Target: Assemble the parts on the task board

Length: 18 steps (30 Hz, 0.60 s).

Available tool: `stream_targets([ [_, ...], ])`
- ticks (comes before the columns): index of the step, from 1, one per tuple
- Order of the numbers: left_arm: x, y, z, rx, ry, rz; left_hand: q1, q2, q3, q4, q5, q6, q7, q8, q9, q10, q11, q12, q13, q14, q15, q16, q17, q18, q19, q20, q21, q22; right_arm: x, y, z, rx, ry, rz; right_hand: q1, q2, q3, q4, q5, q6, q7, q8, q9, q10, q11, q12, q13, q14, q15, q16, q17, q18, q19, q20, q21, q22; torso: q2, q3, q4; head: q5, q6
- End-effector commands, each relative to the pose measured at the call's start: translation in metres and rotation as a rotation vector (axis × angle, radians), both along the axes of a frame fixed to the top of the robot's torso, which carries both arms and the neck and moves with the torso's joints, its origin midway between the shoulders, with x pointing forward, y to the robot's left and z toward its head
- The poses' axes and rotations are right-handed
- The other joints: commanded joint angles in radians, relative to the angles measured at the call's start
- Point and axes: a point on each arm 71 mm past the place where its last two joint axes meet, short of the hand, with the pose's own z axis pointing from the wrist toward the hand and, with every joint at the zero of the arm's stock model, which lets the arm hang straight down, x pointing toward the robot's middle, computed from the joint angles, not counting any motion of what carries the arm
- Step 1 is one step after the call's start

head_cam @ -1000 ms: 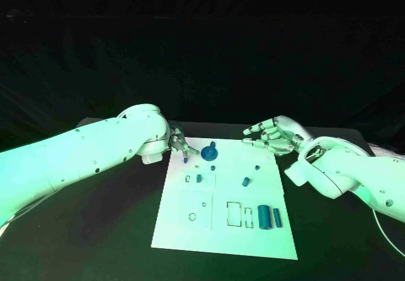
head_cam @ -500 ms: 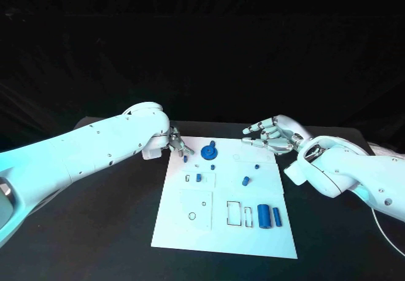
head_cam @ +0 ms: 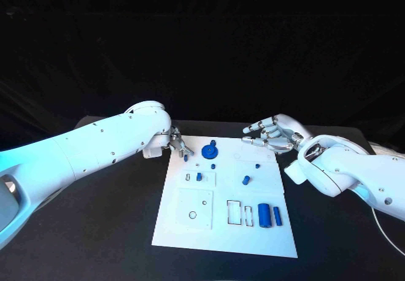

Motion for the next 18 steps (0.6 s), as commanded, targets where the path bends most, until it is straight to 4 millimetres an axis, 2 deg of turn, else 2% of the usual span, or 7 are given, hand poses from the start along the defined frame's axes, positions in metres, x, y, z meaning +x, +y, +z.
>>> stream_targets([
  [1,-0.0002,-0.0034,0.0002,0.005,0.015,-0.031,0.017,-0.001,-0.005,-0.001,0.004,0.006,0.000,-0.003,-0.002,-0.002,-0.007,0.003,0.000,0.104,0.006,0.003,0.263,0.002,0.047,0.004,-0.002,0.172,-0.0005,0.0016,-0.0005,-0.009,0.000,0.017,-0.007,0.004,-0.006,0.001,0.007,0.009,0.000,0.001,0.002,0.001,-0.003,-0.001,0.001,0.051,0.000,-0.002,0.019,0.008,-0.007,0.000,-0.003,0.120,0.000,-0.0001,0.0002,0.001,-0.001],
  [7,0.0011,-0.0040,-0.0018,0.015,0.020,-0.020,0.078,0.018,0.009,-0.015,0.003,0.010,-0.003,-0.004,-0.001,-0.001,-0.009,0.005,0.001,0.104,0.004,0.003,0.263,0.002,0.048,0.002,-0.001,0.174,-0.0005,0.0019,-0.0006,-0.009,-0.001,0.018,-0.007,0.004,-0.006,0.001,0.007,0.009,0.000,0.001,0.002,0.001,-0.003,-0.001,0.001,0.051,0.000,-0.002,0.019,0.008,-0.007,0.000,-0.003,0.120,0.000,-0.0003,-0.0007,0.002,-0.001],
  [12,0.0018,-0.0050,-0.0035,0.022,0.023,-0.013,0.083,0.018,0.009,-0.016,0.003,0.010,-0.003,-0.004,-0.001,0.000,-0.010,0.007,0.003,0.104,0.003,0.003,0.263,0.001,0.051,0.002,0.002,0.178,-0.0005,0.0024,-0.0006,-0.010,-0.001,0.019,-0.007,0.004,-0.006,0.001,0.007,0.009,0.000,0.001,0.002,0.001,-0.003,-0.001,0.001,0.051,0.000,-0.002,0.019,0.008,-0.007,0.000,-0.003,0.120,0.000,0.0003,-0.0019,0.001,-0.002],
  [18,0.0022,-0.0048,-0.0045,0.026,0.025,-0.009,0.085,0.018,0.010,-0.016,0.003,0.012,-0.003,-0.004,0.000,0.001,-0.010,0.009,0.005,0.104,0.003,0.003,0.263,0.000,0.051,0.002,0.002,0.179,-0.0007,0.0022,-0.0006,-0.010,-0.001,0.019,-0.006,0.006,-0.007,0.000,0.008,0.010,0.000,0.001,0.002,0.002,-0.003,0.001,0.002,0.051,0.000,-0.002,0.020,0.008,-0.006,0.000,-0.003,0.120,-0.001,0.0010,0.0001,0.000,-0.002],
])
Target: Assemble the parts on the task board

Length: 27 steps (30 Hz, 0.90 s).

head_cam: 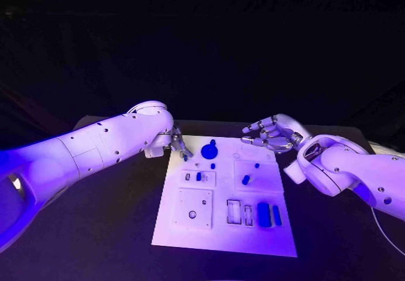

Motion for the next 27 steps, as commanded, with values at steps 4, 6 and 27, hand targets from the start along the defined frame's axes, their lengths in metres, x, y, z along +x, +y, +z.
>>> stream_targets([
  [4,-0.0003,-0.0004,-0.0011,0.015,0.012,-0.008,0.010,0.001,-0.001,-0.005,0.003,0.009,0.000,-0.004,0.000,0.001,-0.003,0.003,0.001,0.104,0.003,0.003,0.263,0.001,0.051,0.002,0.002,0.179,-0.0009,0.0012,-0.0004,-0.009,-0.001,0.016,-0.006,0.006,-0.007,0.000,0.004,0.010,0.000,0.001,0.001,0.002,-0.003,0.001,0.001,0.051,0.000,-0.002,0.019,0.008,-0.006,0.000,-0.003,0.119,-0.001,0.0006,0.0008,-0.001,-0.001],
  [6,-0.0003,-0.0007,-0.0012,0.015,0.012,-0.008,0.011,0.001,-0.001,-0.005,0.003,0.009,0.000,-0.003,0.000,0.001,-0.003,0.002,0.000,0.104,0.003,0.003,0.263,0.001,0.051,0.002,0.002,0.179,-0.0010,0.0011,-0.0004,-0.010,-0.001,0.016,-0.006,0.006,-0.007,0.000,0.004,0.010,0.000,0.001,0.001,0.002,-0.003,0.001,0.001,0.051,0.000,-0.002,0.019,0.008,-0.006,0.000,-0.003,0.119,0.000,0.0007,0.0010,-0.001,-0.001],
  [27,0.0012,-0.0032,-0.0056,0.010,0.033,-0.014,0.185,0.050,0.126,-0.087,0.004,-0.005,-0.008,-0.019,-0.001,-0.006,-0.011,-0.011,-0.011,0.104,-0.004,0.003,0.263,0.001,0.050,-0.006,0.000,0.179,-0.0012,0.0017,-0.0005,-0.009,0.001,0.020,-0.006,0.007,-0.008,0.000,0.004,0.011,0.000,0.001,0.002,0.002,-0.004,0.002,0.001,0.051,0.000,-0.003,0.018,0.008,-0.006,0.000,-0.003,0.119,0.000,0.0002,0.0008,-0.001,-0.006],
])
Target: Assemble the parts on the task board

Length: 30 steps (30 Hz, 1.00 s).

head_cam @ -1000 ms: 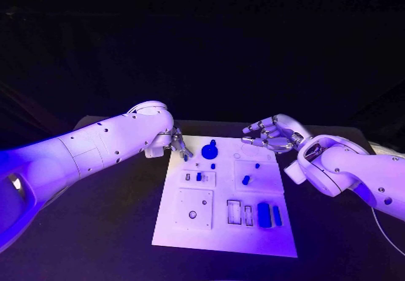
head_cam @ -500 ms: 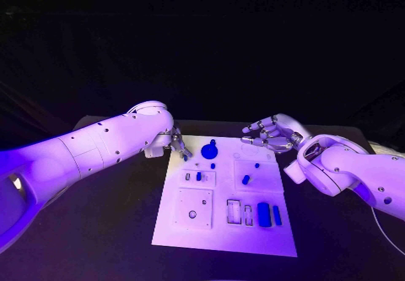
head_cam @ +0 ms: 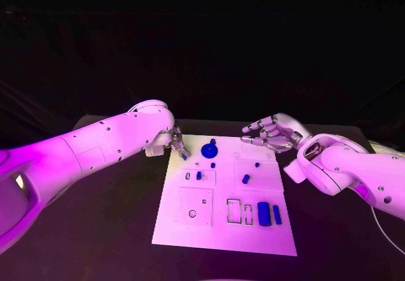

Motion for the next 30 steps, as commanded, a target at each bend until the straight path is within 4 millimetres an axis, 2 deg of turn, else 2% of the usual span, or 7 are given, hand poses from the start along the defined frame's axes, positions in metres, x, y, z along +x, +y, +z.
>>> stream_targets([
  [1,-0.002,-0.002,-0.004,0.000,0.027,-0.020,0.046,0.012,0.042,-0.027,0.005,-0.005,-0.003,-0.007,-0.001,-0.005,-0.003,-0.010,-0.005,0.104,-0.005,0.003,0.263,0.001,0.050,-0.006,0.000,0.179,-0.001,0.002,0.000,-0.008,0.000,0.018,-0.006,0.007,-0.008,0.000,0.004,0.004,-0.001,0.001,0.001,0.002,-0.004,0.002,0.001,0.051,0.000,-0.003,0.018,0.008,-0.006,0.000,-0.003,0.120,0.000,-0.0003,-0.0004,-0.001,-0.002],
  [9,-0.002,-0.002,-0.006,-0.021,0.018,-0.016,0.040,-0.029,0.174,-0.048,0.004,-0.004,0.003,-0.011,0.004,-0.003,0.001,-0.017,-0.012,0.104,-0.001,0.003,0.263,0.001,0.050,-0.004,0.000,0.181,-0.001,0.002,0.000,-0.008,0.001,0.020,-0.006,0.007,-0.008,0.000,0.004,0.004,-0.001,0.001,0.001,0.002,-0.004,0.002,0.001,0.051,0.000,-0.003,0.018,0.008,-0.006,0.000,-0.003,0.120,-0.001,-0.0003,0.0012,-0.001,-0.002],
  [10,-0.002,-0.002,-0.006,-0.027,0.015,-0.016,0.033,-0.042,0.221,-0.055,0.002,-0.004,0.010,-0.010,0.008,-0.002,0.003,-0.019,-0.013,0.104,0.001,0.003,0.263,0.001,0.051,-0.005,0.000,0.182,-0.001,0.002,0.000,-0.008,0.001,0.020,-0.006,0.007,-0.008,0.000,0.004,0.004,-0.001,0.001,0.001,0.002,-0.004,0.002,0.001,0.051,0.000,-0.003,0.018,0.008,-0.006,0.000,-0.003,0.120,-0.001,-0.0002,0.0012,0.000,-0.002],
  [13,-0.002,-0.003,-0.004,-0.069,-0.002,-0.028,0.018,-0.067,0.291,-0.077,0.003,-0.006,0.007,-0.005,0.018,0.002,0.004,-0.019,-0.014,0.104,0.003,0.003,0.263,0.000,0.052,-0.002,0.001,0.184,-0.001,0.002,0.000,-0.008,0.001,0.019,-0.006,0.007,-0.008,0.001,0.004,0.004,-0.001,0.002,0.001,0.003,-0.004,0.003,0.002,0.051,0.000,-0.003,0.019,0.008,-0.006,0.000,-0.003,0.120,-0.001,0.0004,0.0007,0.001,-0.001],
  [15,-0.004,-0.004,-0.003,-0.097,-0.019,-0.035,0.006,-0.082,0.333,-0.092,0.020,-0.002,0.007,0.001,0.026,0.008,0.004,-0.015,-0.011,0.104,0.003,0.003,0.263,-0.001,0.054,-0.002,0.003,0.188,-0.001,0.002,0.000,-0.008,0.001,0.018,-0.006,0.008,-0.009,0.001,0.004,0.005,-0.001,0.002,0.001,0.004,-0.004,0.006,0.003,0.051,0.000,-0.003,0.019,0.008,-0.006,0.000,-0.003,0.120,-0.001,0.0015,0.0006,0.002,0.000],
  [21,-0.011,-0.004,0.005,-0.176,-0.094,-0.055,-0.018,-0.109,0.391,-0.119,0.040,0.005,0.006,0.013,0.040,0.020,0.002,-0.006,-0.004,0.104,0.001,0.003,0.263,-0.003,0.059,-0.003,0.009,0.196,-0.001,0.001,-0.001,-0.009,0.002,0.015,-0.006,0.008,-0.009,0.001,0.004,0.005,-0.001,0.002,0.001,0.004,-0.004,0.006,0.003,0.051,0.000,-0.003,0.019,0.008,-0.006,0.000,-0.003,0.120,-0.001,0.0016,0.0004,0.003,0.001],
  [30,-0.025,0.004,0.014,-0.251,-0.183,-0.045,-0.043,-0.133,0.431,-0.140,0.068,0.015,0.002,0.022,0.052,0.034,-0.001,0.007,0.008,0.104,-0.001,0.003,0.263,-0.006,0.066,-0.006,0.017,0.207,-0.002,0.000,-0.002,-0.009,0.004,0.012,-0.006,0.009,-0.010,0.001,0.005,0.005,-0.001,0.002,0.002,0.004,-0.004,0.005,0.002,0.051,0.000,-0.004,0.017,0.008,-0.006,0.000,-0.003,0.120,-0.004,0.0024,0.0052,0.008,0.005],
])
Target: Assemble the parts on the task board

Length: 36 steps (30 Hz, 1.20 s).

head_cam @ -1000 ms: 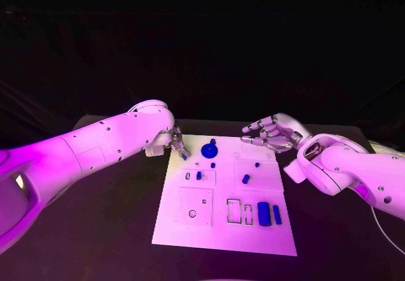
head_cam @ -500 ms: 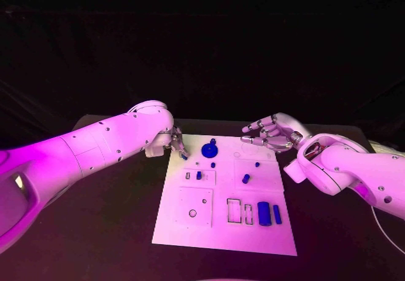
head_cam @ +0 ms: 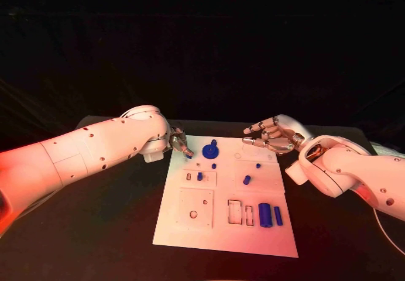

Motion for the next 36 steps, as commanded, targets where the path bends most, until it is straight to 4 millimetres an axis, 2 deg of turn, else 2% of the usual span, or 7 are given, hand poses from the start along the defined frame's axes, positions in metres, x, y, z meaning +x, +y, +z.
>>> stream_targets([
  [1,-0.004,-0.001,0.006,-0.094,-0.083,0.019,-0.007,-0.012,0.135,-0.125,0.012,0.018,-0.008,0.005,0.003,0.010,0.002,0.008,0.004,0.104,-0.002,0.003,0.263,-0.006,0.066,-0.007,0.006,0.207,-0.001,0.001,-0.001,-0.007,-0.001,0.013,-0.002,0.005,-0.007,-0.002,0.005,0.005,-0.001,0.002,0.001,0.004,-0.004,0.005,0.000,0.051,0.000,-0.004,0.018,0.008,-0.006,0.000,-0.003,0.120,-0.002,0.0010,0.0040,0.006,0.004],
  [3,-0.010,0.002,0.005,-0.109,-0.096,0.023,-0.012,-0.017,0.142,-0.128,0.021,0.021,-0.009,0.007,0.005,0.012,0.001,0.010,0.006,0.104,-0.002,0.003,0.263,-0.006,0.066,-0.008,0.006,0.207,-0.001,0.001,0.000,-0.006,-0.003,0.012,-0.002,0.005,-0.007,-0.002,0.005,0.005,-0.001,0.002,0.001,0.004,-0.004,0.005,0.000,0.051,0.000,-0.004,0.018,0.008,-0.006,0.000,-0.003,0.120,-0.003,0.0017,0.0048,0.012,0.004],
  [6,-0.018,0.005,0.001,-0.122,-0.103,0.028,-0.016,-0.021,0.146,-0.131,0.027,0.022,-0.010,0.009,0.007,0.014,0.000,0.011,0.007,0.104,-0.003,0.003,0.263,-0.006,0.067,-0.008,0.007,0.209,-0.001,0.001,0.000,-0.006,-0.004,0.011,-0.002,0.006,-0.007,-0.002,0.006,0.006,-0.001,0.002,0.001,0.003,-0.004,0.004,-0.001,0.051,0.000,-0.005,0.017,0.009,-0.007,0.000,-0.004,0.119,-0.003,0.0025,0.0054,0.008,0.003],
  [12,-0.037,0.011,-0.009,-0.148,-0.108,0.048,-0.023,-0.030,0.156,-0.137,0.043,0.027,-0.011,0.012,0.010,0.020,-0.001,0.018,0.014,0.104,-0.004,0.003,0.263,-0.008,0.071,-0.010,0.012,0.215,-0.001,-0.001,-0.001,-0.005,-0.004,0.007,-0.002,0.006,-0.007,-0.002,0.006,0.006,-0.001,0.002,0.001,0.003,-0.004,0.004,-0.001,0.051,0.000,-0.005,0.017,0.009,-0.007,0.000,-0.004,0.119,-0.007,0.0007,0.0088,0.011,0.002],
  [18,-0.049,0.013,-0.018,-0.155,-0.095,0.064,-0.026,-0.031,0.158,-0.138,0.047,0.028,-0.012,0.013,0.011,0.022,-0.002,0.019,0.015,0.104,-0.004,0.003,0.263,-0.008,0.072,-0.010,0.012,0.216,-0.001,0.000,-0.001,-0.004,-0.005,0.007,-0.001,0.006,-0.008,-0.002,0.008,0.006,-0.001,0.002,0.001,0.003,-0.004,0.003,-0.002,0.050,-0.001,-0.006,0.015,0.009,-0.009,0.000,-0.005,0.117,-0.008,0.0010,0.0102,0.012,-0.004],
  [28,-0.059,0.014,-0.032,-0.153,-0.030,0.050,-0.028,-0.032,0.159,-0.137,0.049,0.029,-0.012,0.014,0.012,0.021,-0.002,0.016,0.012,0.104,-0.005,0.003,0.263,-0.007,0.070,-0.010,0.010,0.213,-0.001,-0.001,-0.001,-0.003,-0.009,0.007,0.000,0.008,-0.009,-0.003,0.012,0.006,-0.001,0.002,0.002,0.002,-0.004,0.002,-0.003,0.050,-0.001,-0.007,0.014,0.009,-0.010,0.000,-0.006,0.116,-0.007,0.0007,0.0101,0.009,-0.008],
  [36,-0.061,0.014,-0.037,-0.131,0.009,0.045,-0.030,-0.032,0.160,-0.137,0.049,0.029,-0.012,0.014,0.012,0.022,-0.002,0.017,0.012,0.104,-0.005,0.003,0.263,-0.007,0.070,-0.010,0.010,0.213,-0.001,0.000,-0.001,-0.002,-0.010,0.009,0.000,0.008,-0.009,-0.003,0.012,0.006,-0.001,0.002,0.002,0.002,-0.004,0.002,-0.003,0.050,-0.001,-0.007,0.014,0.009,-0.010,0.000,-0.006,0.116,-0.008,0.0011,0.0099,0.010,-0.013],
])
